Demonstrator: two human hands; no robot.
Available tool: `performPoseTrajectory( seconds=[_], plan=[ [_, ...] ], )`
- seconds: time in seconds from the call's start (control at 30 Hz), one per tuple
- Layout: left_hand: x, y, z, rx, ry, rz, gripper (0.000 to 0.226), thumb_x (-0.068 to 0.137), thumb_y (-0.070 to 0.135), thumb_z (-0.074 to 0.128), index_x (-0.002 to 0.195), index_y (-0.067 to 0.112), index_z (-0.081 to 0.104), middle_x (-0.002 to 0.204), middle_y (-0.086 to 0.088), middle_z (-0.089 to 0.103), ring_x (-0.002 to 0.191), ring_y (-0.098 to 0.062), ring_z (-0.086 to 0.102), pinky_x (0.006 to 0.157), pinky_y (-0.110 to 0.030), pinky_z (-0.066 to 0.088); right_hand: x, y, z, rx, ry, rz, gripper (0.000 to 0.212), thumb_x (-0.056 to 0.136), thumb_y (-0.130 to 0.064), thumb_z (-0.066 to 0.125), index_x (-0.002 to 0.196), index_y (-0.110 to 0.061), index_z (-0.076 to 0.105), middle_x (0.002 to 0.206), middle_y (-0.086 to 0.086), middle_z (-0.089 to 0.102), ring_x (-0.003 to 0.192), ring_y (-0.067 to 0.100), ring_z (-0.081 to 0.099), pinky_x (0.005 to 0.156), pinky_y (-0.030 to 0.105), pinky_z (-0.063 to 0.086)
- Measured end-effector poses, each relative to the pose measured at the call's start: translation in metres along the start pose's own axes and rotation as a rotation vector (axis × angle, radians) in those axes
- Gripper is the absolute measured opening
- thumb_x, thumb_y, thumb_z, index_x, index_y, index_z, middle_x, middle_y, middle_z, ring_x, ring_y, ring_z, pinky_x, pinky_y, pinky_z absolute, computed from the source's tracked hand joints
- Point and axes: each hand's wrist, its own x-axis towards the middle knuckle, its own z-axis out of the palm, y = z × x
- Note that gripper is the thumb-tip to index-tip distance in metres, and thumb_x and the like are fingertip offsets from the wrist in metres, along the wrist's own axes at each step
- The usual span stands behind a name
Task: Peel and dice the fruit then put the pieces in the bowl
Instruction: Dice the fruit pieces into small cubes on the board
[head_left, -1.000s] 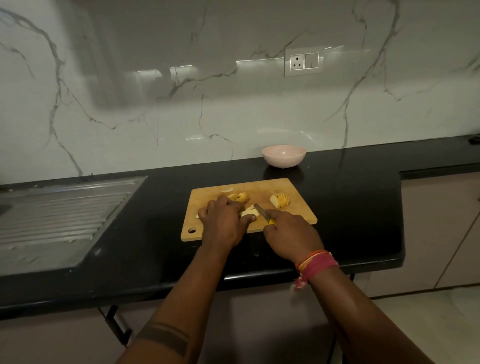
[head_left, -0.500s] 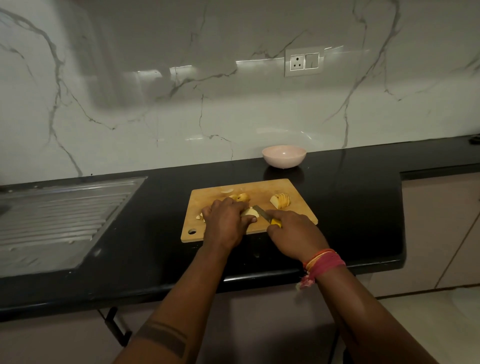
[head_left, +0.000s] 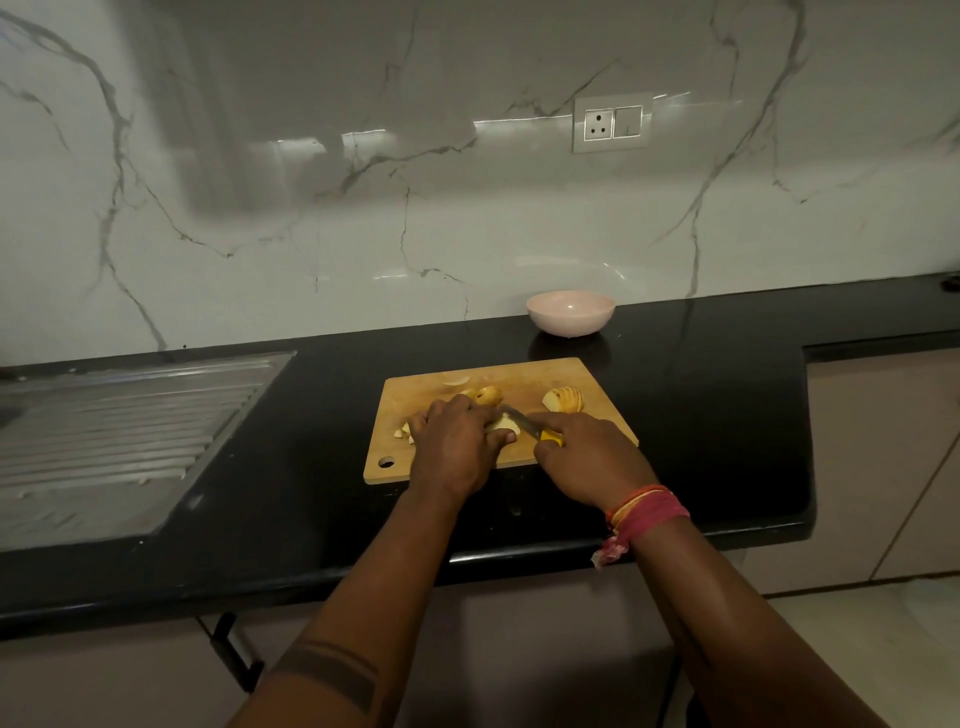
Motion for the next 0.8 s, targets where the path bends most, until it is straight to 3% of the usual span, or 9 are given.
performPoseTrajectory(
  seconds=[0.1,0.27,0.47,0.67,0.8],
  plan=[
    [0.002,0.0,0.0,0.003,-0.001,-0.005,0.043,0.096,0.056,0.057,0.134,0.038,0.062,0.131,0.005,0.057,0.124,-0.022,0.045,0.101,-0.043,0.027,0.0,0.004,-0.003,-0.03,0.061,0.034,0.049,0.096,-0.034,0.048,0.144,-0.042,0.049,0.122,0.002,0.066,0.088,0.017,0.062,0.071,0.031,0.052],
    [0.003,0.002,-0.001,0.019,0.002,0.009,0.04,0.095,0.057,0.057,0.13,0.038,0.064,0.128,0.005,0.059,0.123,-0.021,0.046,0.1,-0.044,0.028,-0.008,0.003,0.004,0.012,0.063,0.014,0.048,0.097,-0.034,0.048,0.145,-0.041,0.049,0.124,0.001,0.065,0.085,0.013,0.06,0.066,0.029,0.047],
    [-0.003,-0.001,-0.002,0.059,0.041,-0.032,0.046,0.092,0.061,0.059,0.131,0.038,0.063,0.126,0.003,0.058,0.12,-0.021,0.048,0.1,-0.045,0.032,-0.018,-0.001,0.011,-0.02,0.109,-0.01,0.05,0.096,-0.033,0.047,0.145,-0.042,0.047,0.09,-0.005,0.061,0.075,0.011,0.058,0.055,0.026,0.04],
    [0.0,0.002,-0.003,0.048,0.012,-0.013,0.039,0.098,0.056,0.054,0.131,0.038,0.064,0.128,0.003,0.06,0.121,-0.022,0.047,0.1,-0.045,0.03,-0.016,-0.002,0.008,-0.079,0.099,0.037,0.05,0.097,-0.033,0.046,0.146,-0.042,0.046,0.097,-0.001,0.064,0.08,0.015,0.057,0.067,0.03,0.049],
    [-0.002,0.002,-0.002,0.057,0.001,-0.006,0.04,0.099,0.055,0.051,0.134,0.037,0.061,0.128,0.002,0.058,0.122,-0.023,0.046,0.1,-0.045,0.03,-0.019,-0.004,0.008,-0.056,0.107,-0.008,0.052,0.096,-0.031,0.046,0.146,-0.045,0.044,0.084,-0.004,0.06,0.072,0.012,0.057,0.059,0.028,0.045]
  ],
)
